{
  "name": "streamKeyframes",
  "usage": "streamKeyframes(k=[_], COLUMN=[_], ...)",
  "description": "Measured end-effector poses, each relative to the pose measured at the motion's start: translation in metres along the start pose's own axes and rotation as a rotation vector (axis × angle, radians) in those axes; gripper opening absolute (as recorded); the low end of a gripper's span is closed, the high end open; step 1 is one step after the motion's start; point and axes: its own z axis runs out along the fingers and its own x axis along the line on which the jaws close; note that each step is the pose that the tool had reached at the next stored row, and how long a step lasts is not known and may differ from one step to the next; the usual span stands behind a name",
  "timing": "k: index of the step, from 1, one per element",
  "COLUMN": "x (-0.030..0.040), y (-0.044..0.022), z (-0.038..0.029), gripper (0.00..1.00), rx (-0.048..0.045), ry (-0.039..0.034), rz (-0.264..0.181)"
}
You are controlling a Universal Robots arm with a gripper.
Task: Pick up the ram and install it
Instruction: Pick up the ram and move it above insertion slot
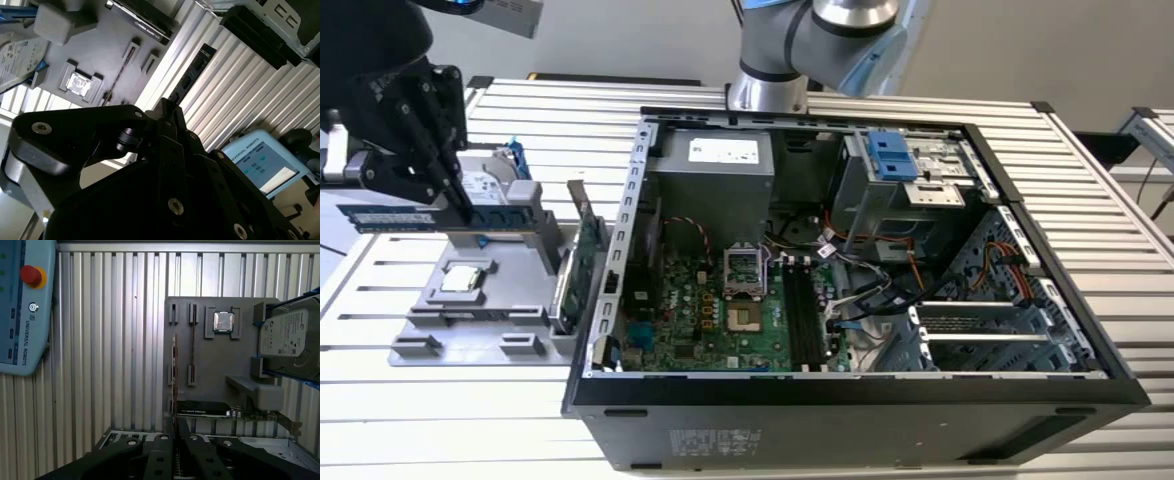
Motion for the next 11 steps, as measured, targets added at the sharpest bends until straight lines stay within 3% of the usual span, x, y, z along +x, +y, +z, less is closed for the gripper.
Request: streamKeyframes(k=[11], x=[0.0002], y=[-0.0204], z=[0.0004], gripper=[0.00], rx=[0.0001], ry=[-0.0001], rz=[0.000])
